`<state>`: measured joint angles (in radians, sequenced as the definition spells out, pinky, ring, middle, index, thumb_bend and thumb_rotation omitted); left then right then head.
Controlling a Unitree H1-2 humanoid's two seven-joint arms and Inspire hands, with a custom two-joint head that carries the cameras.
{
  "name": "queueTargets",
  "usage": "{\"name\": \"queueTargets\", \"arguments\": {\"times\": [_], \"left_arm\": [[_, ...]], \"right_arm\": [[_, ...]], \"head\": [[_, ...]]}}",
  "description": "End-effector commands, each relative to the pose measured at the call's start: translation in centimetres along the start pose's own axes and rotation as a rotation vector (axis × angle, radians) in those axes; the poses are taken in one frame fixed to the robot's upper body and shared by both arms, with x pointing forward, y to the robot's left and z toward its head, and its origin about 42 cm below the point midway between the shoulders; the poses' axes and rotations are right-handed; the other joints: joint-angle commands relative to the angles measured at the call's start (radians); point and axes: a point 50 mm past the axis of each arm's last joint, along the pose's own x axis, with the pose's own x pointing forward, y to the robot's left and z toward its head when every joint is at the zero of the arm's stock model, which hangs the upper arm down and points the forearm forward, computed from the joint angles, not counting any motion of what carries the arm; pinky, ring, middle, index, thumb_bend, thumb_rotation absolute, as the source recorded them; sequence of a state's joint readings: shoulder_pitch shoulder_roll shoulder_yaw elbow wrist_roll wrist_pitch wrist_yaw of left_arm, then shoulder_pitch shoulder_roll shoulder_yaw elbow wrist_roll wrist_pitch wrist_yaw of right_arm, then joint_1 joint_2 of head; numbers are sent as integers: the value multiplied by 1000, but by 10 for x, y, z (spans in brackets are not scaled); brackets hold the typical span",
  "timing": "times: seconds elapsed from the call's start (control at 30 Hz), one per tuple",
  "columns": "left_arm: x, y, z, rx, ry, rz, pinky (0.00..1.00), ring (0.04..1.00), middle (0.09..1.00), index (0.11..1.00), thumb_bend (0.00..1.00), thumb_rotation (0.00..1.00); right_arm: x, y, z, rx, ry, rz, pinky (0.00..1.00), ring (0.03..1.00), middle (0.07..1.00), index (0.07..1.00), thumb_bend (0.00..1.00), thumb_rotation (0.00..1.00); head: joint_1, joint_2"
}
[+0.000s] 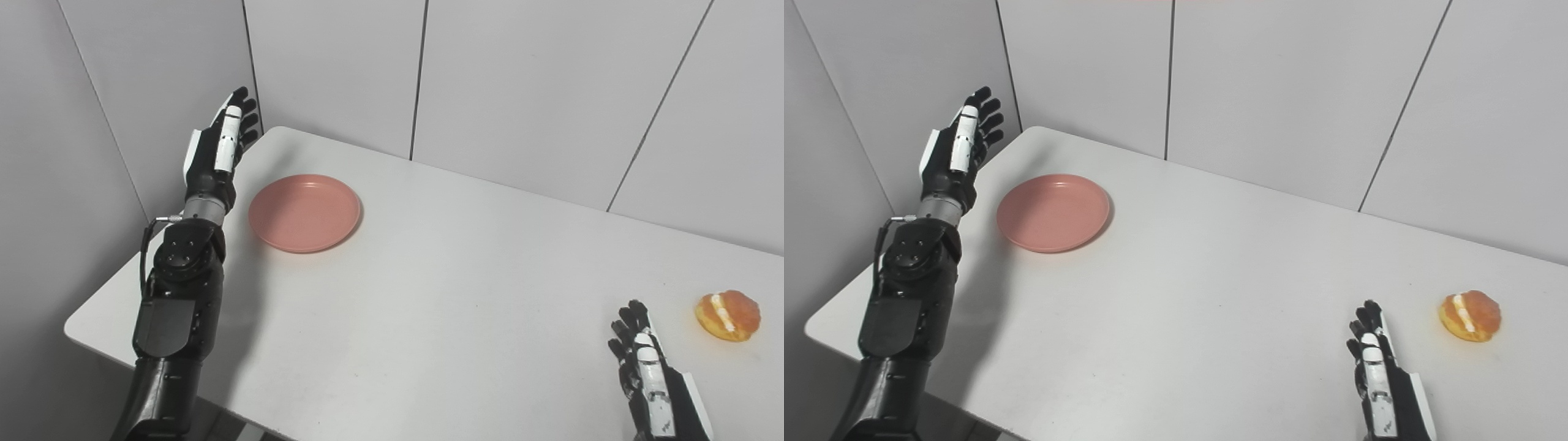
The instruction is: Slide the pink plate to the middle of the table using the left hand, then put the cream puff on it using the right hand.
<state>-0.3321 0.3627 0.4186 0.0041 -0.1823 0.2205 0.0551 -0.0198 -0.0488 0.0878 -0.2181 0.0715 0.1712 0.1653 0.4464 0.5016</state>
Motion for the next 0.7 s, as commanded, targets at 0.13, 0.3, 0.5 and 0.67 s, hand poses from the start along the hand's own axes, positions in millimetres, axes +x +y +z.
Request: {"name": "queueTargets", "arguments": {"times": [0.13,0.3,0.5,0.67], "left_arm": [[18,11,21,-21,-83,15,913,920,921,895,402,1000],[19,15,19,-40,-61,31,909,915,918,890,389,1000],[24,22,12,-55,-42,37,921,923,923,896,380,1000],[25,26,5,-64,-14,36,933,934,931,900,393,1000]], "right_arm": [[5,0,13,-5,-76,13,1000,1000,1000,1000,41,1000],[5,0,13,3,-80,9,1000,1000,1000,1000,41,1000],[4,-1,14,-4,-76,12,1000,1000,1000,1000,43,1000],[4,0,15,-9,-73,14,1000,1000,1000,1000,50,1000]], "head": [[1,2],[1,4],[2,6],[0,6]]}}
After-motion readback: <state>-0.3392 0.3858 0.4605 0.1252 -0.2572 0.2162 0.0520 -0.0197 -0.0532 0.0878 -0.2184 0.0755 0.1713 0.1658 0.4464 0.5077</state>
